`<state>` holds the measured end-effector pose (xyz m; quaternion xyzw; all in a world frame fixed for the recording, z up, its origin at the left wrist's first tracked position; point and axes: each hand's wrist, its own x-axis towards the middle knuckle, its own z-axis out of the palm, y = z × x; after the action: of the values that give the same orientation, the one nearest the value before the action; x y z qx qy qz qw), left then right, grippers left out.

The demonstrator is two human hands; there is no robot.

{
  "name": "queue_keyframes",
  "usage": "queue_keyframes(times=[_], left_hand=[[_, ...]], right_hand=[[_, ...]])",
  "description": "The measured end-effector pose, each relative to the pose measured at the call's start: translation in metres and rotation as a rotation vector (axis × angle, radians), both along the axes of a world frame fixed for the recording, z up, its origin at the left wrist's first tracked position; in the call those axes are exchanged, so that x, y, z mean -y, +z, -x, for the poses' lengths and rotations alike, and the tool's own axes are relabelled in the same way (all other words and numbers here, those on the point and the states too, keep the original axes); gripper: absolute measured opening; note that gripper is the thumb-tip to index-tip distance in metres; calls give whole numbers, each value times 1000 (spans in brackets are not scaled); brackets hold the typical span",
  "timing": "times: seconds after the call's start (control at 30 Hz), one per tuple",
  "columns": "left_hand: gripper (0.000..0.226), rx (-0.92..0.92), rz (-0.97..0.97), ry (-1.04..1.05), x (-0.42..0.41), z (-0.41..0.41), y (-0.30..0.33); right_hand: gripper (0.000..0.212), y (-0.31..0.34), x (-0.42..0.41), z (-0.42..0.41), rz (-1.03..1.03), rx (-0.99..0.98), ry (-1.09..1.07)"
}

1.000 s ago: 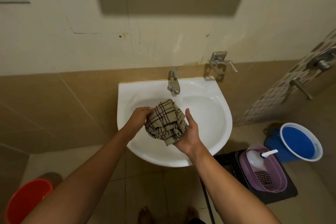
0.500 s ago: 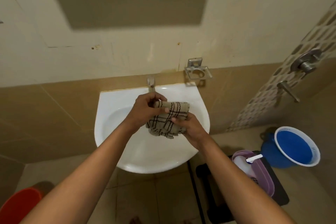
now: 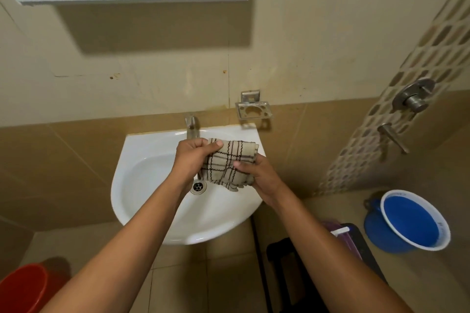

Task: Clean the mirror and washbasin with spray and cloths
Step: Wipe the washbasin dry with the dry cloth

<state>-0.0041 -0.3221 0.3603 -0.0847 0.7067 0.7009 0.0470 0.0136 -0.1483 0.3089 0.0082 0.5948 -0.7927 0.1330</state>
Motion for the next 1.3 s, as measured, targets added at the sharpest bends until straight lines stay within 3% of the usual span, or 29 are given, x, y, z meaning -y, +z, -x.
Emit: queue_keyframes(times=[0.17,0.37,0.47,0.6,0.73,0.9,1.17,1.3], left_hand=[[23,-84,-101,-74,-1,-9,4],[17,-195,-11,-82,18,-4,4],[34,-183,-62,-105,41,4,4],[59,-39,-132,-293,72,3,8],[34,-63,-45,-364,89,2,4],[30,-75,-77,-379,91,7,-8],[43,-25,-205,-667,27,7,-31],[38,42,-238,-770,-31,-3,-43]], right_hand=[[44,16,-9,0,79,-11,41],[36,27,7,5,-103,-59,-36],[36,35,25,6,-79,-66,-28],[34,44,53,6,-47,-93,-32],[36,55,74,5,-129,-107,-71],[50,55,74,-13,-300,-95,-46],[52,21,12,-58,-256,-22,-360],[38,12,-32,-87,-255,-23,-530]])
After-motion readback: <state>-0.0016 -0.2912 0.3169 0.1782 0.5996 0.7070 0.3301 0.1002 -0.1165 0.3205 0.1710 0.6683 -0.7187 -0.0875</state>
